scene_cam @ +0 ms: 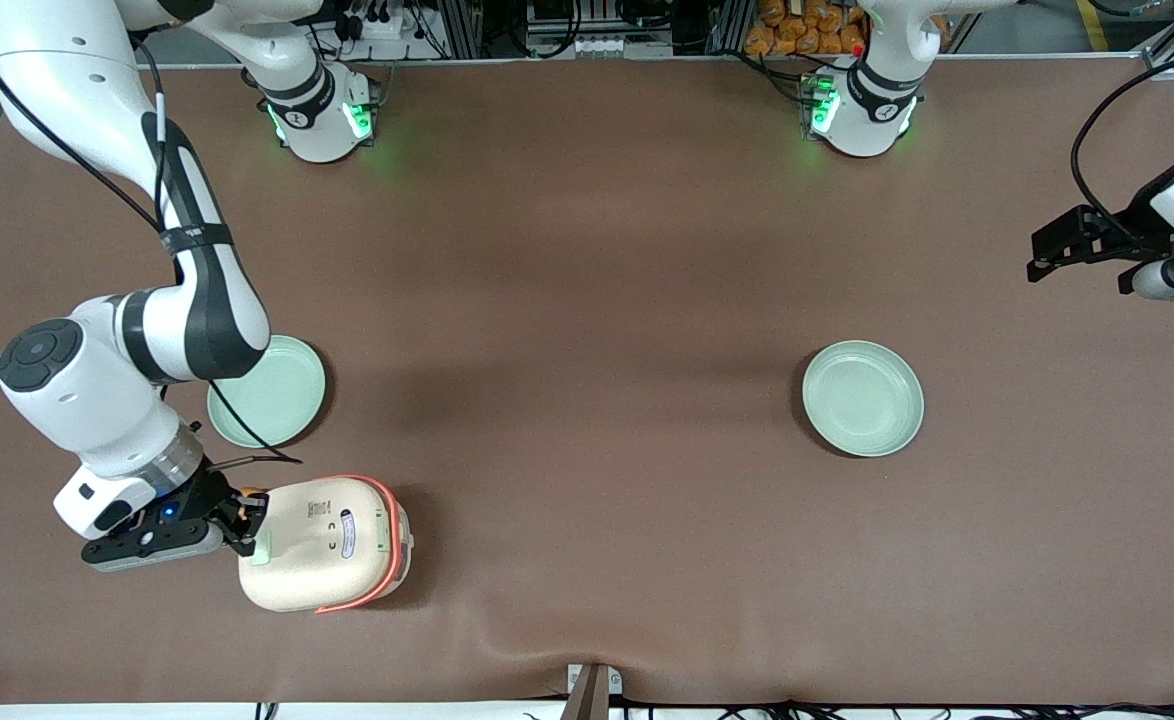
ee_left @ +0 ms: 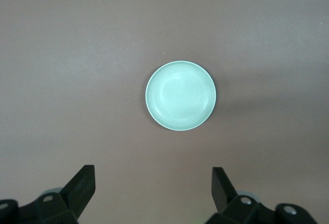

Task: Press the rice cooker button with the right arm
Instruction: 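Lower the closed right gripper onto the cooker's rectangular button and press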

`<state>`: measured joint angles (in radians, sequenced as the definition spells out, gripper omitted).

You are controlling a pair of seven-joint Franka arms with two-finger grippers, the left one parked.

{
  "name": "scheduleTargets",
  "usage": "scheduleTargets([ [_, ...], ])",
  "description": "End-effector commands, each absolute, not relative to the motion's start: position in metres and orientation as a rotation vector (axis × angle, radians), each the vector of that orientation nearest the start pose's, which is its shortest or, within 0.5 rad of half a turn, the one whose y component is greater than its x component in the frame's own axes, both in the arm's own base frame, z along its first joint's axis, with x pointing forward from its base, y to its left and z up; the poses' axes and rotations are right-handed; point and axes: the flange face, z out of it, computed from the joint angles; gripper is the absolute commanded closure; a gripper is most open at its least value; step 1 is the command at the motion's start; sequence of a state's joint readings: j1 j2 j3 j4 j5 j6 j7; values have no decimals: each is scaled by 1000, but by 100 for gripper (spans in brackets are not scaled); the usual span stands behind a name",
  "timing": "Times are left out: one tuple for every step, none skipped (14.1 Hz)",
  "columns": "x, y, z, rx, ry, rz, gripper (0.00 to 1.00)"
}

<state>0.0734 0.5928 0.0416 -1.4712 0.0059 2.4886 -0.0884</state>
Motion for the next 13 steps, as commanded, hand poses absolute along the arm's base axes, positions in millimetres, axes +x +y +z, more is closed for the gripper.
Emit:
scheduleTargets([
  [751, 74, 372, -3030, -330, -725, 100],
  [751, 74, 370, -3030, -332, -722, 100],
  [752, 74, 366, -3029, -332, -727, 100],
  [753, 74, 366, -3025, -332, -746, 100],
  [753, 76, 362, -3025, -334, -741, 100],
  [753, 77, 360, -3025, -335, -736, 100],
  [753, 79, 358, -3024, -335, -731, 100],
  [752, 80, 357, -3024, -338, -728, 100],
  [752, 80, 357, -3025, -338, -726, 100],
  [751, 80, 354, -3027, -342, -719, 100],
  [751, 80, 352, -3027, -340, -714, 100],
  [751, 81, 352, -3028, -344, -714, 100],
  [751, 80, 350, -3029, -342, -710, 100],
])
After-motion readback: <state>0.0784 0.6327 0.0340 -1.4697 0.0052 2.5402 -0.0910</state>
